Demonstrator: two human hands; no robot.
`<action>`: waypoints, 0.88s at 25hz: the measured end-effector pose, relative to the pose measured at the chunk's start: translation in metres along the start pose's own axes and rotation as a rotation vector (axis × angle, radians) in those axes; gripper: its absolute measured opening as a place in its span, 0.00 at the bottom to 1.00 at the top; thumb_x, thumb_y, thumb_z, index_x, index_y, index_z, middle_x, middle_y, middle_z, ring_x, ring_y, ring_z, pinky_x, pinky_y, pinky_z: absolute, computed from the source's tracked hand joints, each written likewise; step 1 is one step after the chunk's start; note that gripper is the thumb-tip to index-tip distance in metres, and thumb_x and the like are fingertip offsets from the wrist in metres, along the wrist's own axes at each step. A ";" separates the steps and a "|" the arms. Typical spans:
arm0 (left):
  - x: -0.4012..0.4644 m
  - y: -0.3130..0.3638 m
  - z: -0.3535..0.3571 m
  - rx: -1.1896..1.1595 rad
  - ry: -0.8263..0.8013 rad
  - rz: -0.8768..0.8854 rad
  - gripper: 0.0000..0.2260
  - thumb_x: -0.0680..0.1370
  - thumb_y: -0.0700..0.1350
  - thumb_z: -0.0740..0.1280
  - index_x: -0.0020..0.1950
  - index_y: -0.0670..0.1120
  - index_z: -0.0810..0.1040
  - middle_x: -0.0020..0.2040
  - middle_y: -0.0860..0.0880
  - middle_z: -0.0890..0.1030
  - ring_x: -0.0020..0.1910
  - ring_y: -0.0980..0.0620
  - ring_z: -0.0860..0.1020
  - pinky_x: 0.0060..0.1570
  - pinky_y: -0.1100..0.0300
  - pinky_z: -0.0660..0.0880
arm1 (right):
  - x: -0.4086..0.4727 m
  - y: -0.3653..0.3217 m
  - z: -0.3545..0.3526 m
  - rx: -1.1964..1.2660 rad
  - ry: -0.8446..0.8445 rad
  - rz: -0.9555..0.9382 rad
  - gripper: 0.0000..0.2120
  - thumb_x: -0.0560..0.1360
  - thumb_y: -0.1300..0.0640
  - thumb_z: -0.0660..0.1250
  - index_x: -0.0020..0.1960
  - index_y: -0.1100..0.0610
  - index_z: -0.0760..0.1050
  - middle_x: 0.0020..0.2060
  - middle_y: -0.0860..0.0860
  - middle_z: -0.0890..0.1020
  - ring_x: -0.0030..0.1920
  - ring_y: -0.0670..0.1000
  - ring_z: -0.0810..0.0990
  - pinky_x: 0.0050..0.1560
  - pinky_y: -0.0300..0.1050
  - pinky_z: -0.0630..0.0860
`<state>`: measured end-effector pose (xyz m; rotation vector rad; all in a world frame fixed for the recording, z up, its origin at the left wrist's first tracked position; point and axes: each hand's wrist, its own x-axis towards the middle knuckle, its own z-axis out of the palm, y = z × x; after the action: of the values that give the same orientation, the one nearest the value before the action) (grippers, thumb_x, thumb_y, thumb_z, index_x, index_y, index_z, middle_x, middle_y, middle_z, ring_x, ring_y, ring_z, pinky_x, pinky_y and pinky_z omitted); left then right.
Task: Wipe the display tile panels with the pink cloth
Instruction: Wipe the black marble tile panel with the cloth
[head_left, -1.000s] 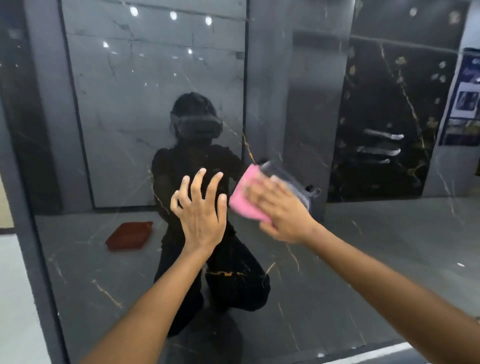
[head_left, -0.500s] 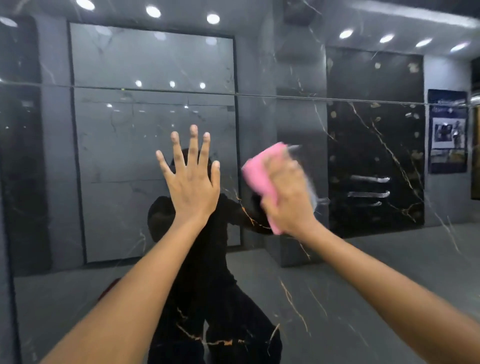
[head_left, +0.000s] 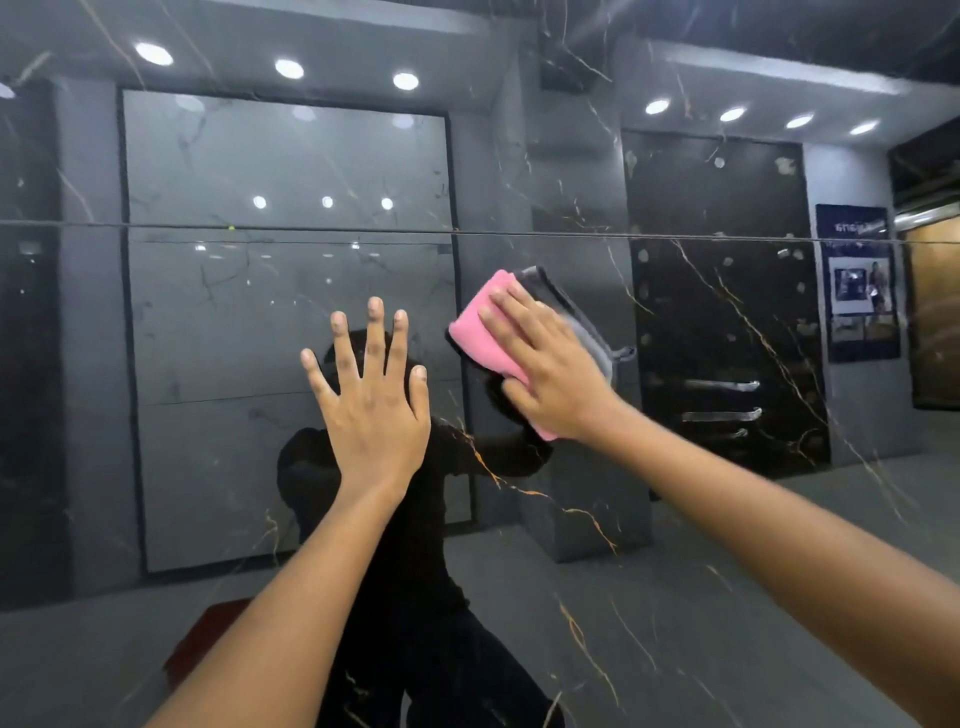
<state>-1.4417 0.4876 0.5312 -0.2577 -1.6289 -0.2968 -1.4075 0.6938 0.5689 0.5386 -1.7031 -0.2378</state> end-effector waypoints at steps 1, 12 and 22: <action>0.000 0.001 -0.001 -0.008 -0.003 -0.002 0.26 0.83 0.52 0.50 0.81 0.50 0.52 0.81 0.50 0.50 0.79 0.41 0.47 0.73 0.35 0.44 | -0.009 0.026 -0.006 -0.050 -0.035 -0.090 0.32 0.70 0.53 0.58 0.73 0.63 0.67 0.72 0.62 0.66 0.74 0.58 0.61 0.74 0.54 0.59; -0.001 0.002 -0.001 -0.024 -0.009 -0.007 0.26 0.82 0.52 0.50 0.80 0.49 0.53 0.81 0.49 0.51 0.79 0.40 0.48 0.73 0.34 0.45 | 0.075 -0.017 -0.025 0.095 -0.165 0.083 0.35 0.75 0.54 0.57 0.79 0.57 0.50 0.78 0.56 0.52 0.78 0.53 0.46 0.76 0.51 0.45; -0.001 0.001 0.004 0.003 0.017 0.010 0.26 0.82 0.52 0.49 0.81 0.49 0.52 0.81 0.48 0.50 0.79 0.40 0.47 0.73 0.36 0.42 | 0.020 0.052 -0.024 0.051 0.120 0.822 0.34 0.74 0.53 0.56 0.78 0.61 0.53 0.77 0.61 0.55 0.75 0.62 0.57 0.73 0.58 0.56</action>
<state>-1.4447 0.4896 0.5301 -0.2603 -1.6106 -0.2876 -1.3978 0.7333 0.6143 -0.1364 -1.6783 0.4216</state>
